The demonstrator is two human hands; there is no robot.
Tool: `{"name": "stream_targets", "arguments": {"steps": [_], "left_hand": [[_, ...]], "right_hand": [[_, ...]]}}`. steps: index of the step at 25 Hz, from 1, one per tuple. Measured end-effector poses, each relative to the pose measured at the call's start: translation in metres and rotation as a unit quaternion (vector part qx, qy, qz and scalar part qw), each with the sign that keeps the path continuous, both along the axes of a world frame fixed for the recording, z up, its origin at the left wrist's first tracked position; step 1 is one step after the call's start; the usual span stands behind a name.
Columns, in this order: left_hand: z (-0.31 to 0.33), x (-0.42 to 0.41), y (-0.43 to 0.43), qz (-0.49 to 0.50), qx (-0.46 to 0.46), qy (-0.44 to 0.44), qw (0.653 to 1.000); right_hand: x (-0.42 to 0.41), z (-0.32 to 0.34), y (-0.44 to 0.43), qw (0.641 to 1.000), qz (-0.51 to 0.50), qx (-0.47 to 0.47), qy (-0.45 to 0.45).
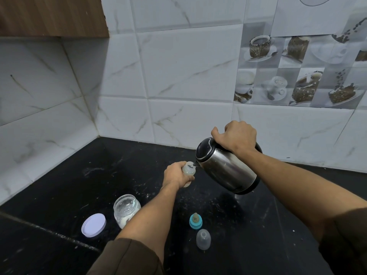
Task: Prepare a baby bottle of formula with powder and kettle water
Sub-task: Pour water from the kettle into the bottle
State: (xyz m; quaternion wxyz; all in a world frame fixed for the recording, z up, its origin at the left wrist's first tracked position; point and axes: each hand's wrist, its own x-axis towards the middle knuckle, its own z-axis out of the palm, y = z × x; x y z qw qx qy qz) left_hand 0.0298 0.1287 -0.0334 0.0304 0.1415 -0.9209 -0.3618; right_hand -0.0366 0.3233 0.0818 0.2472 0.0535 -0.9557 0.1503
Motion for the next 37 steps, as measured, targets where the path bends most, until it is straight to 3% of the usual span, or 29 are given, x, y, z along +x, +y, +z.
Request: {"name": "stream_targets", "arguments": {"steps": [37], "left_hand": [[-0.0015, 0.0018, 0.0019, -0.017, -0.005, -0.01, 1.0]], "right_hand": [[0.0044, -0.002, 0.0037, 1.0, -0.001, 0.009, 0.01]]}}
